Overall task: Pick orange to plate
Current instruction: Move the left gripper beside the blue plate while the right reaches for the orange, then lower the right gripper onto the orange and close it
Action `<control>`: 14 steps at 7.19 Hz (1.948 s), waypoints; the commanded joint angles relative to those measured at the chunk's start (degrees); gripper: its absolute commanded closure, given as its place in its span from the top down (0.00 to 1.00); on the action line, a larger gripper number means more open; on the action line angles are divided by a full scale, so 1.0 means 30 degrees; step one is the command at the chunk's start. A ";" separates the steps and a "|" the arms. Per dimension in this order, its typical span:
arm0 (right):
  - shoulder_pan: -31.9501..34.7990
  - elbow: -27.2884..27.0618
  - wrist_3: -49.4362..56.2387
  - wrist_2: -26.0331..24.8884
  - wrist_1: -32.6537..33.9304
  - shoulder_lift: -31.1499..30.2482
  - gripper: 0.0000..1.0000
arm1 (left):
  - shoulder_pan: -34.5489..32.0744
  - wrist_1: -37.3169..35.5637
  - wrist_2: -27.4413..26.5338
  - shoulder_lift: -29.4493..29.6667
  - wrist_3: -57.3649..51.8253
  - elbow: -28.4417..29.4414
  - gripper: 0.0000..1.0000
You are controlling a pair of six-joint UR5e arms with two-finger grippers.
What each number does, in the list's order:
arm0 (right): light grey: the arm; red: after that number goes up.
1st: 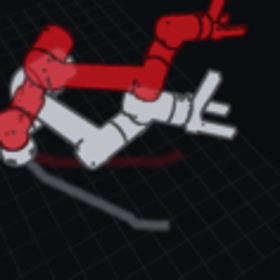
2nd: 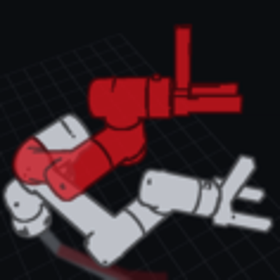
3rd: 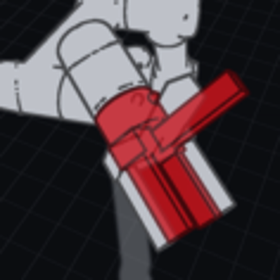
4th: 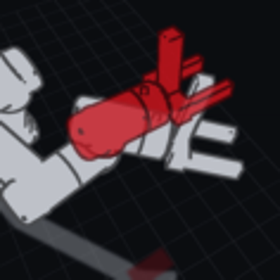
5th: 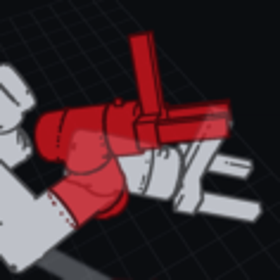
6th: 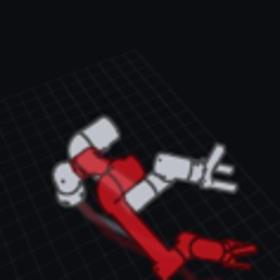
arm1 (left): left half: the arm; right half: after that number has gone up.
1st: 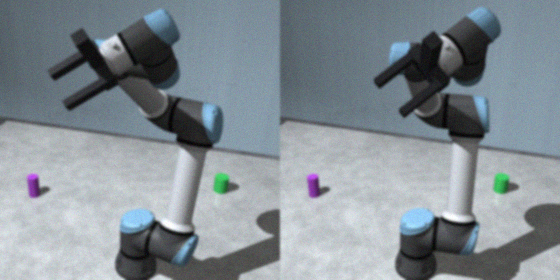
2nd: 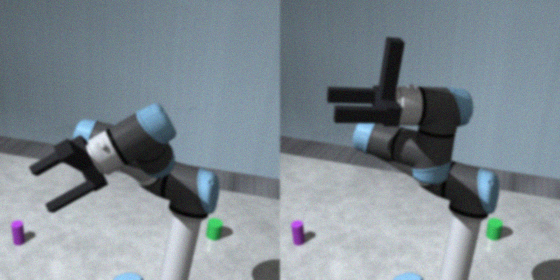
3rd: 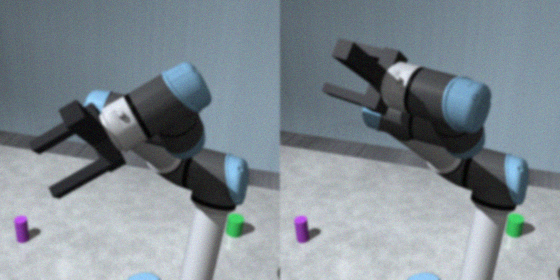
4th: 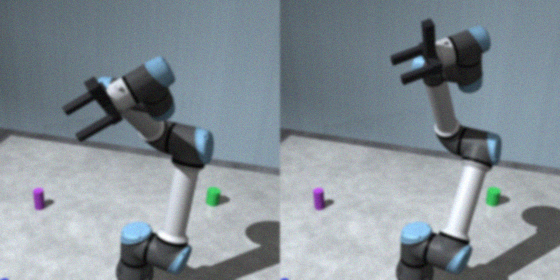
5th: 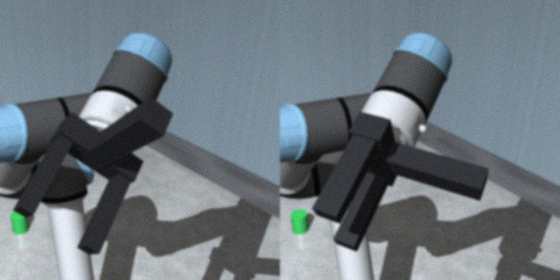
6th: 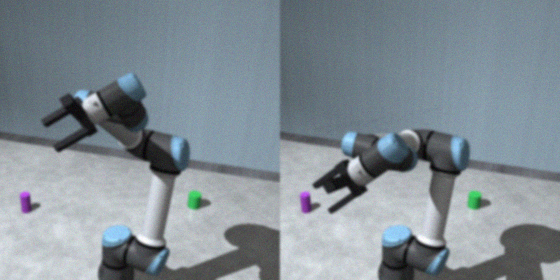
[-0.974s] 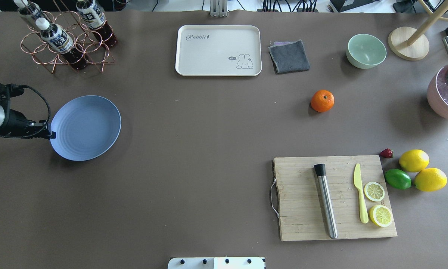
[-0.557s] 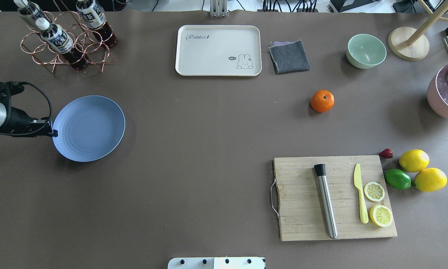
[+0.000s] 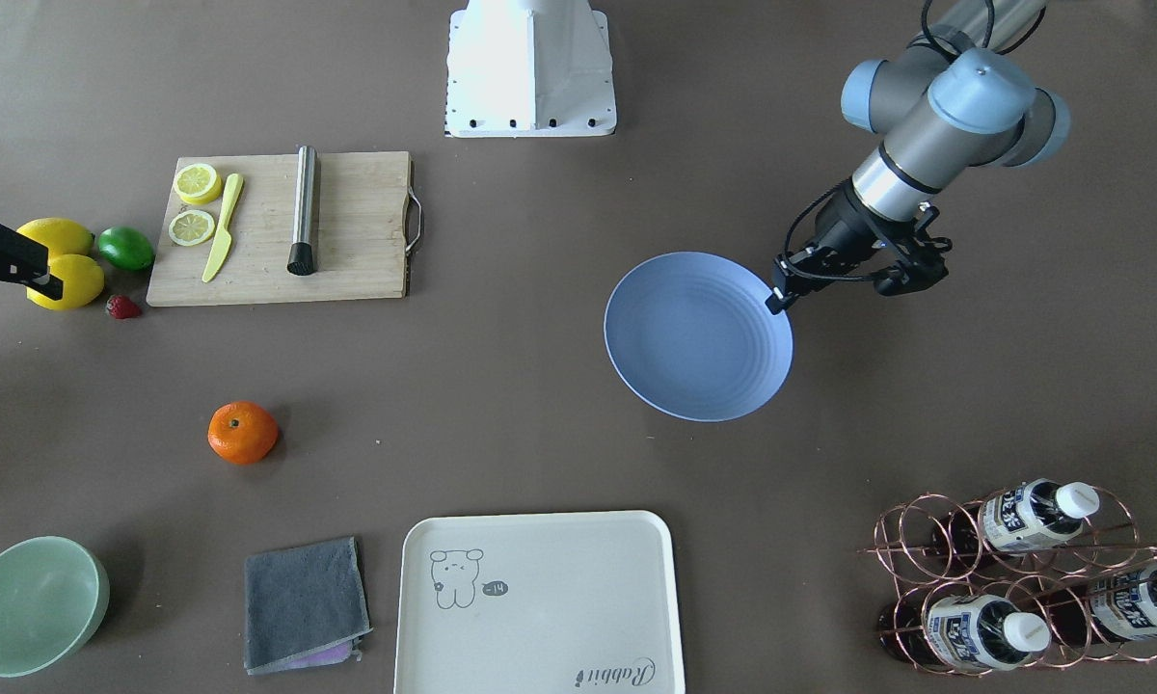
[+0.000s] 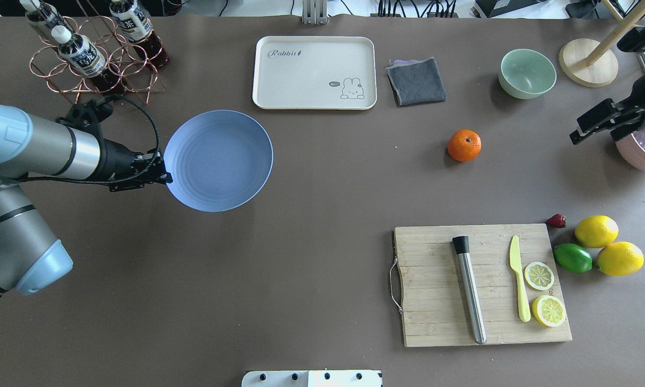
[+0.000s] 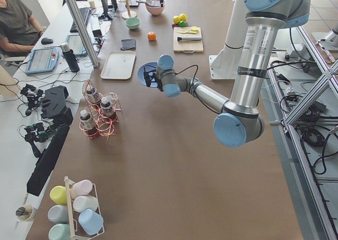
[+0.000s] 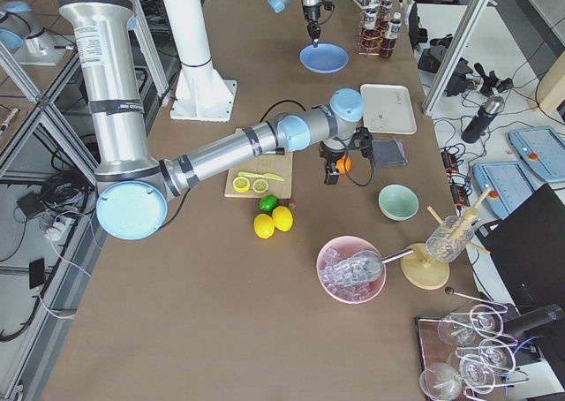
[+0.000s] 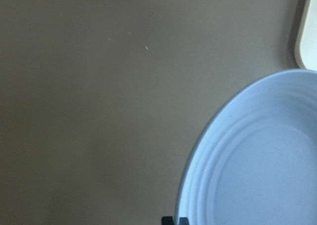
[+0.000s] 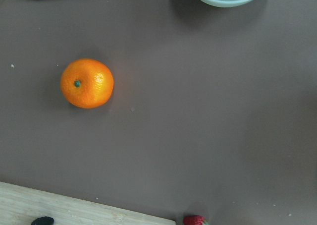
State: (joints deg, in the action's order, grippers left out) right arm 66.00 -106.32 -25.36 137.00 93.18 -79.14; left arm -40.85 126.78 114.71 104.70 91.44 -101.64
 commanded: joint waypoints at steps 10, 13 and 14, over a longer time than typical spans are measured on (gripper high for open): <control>-0.5828 0.6129 -0.6841 -0.5676 -0.6087 0.4023 0.98 | 0.5912 -0.3852 -0.4984 0.3069 0.1748 -0.0193 0.00; -0.5828 0.7458 -0.6638 -0.6491 -0.6392 0.4789 0.93 | 0.5941 -0.3852 -0.5245 0.3244 0.1748 -0.0193 0.67; -0.5712 0.7721 -0.6230 -0.6613 -0.6420 0.4905 0.92 | 0.6087 -0.3852 -0.5799 0.3245 0.1748 -0.0222 0.78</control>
State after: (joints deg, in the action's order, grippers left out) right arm 48.60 -84.17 -45.19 118.15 74.02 -64.89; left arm -22.94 115.23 98.84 114.35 96.68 -102.23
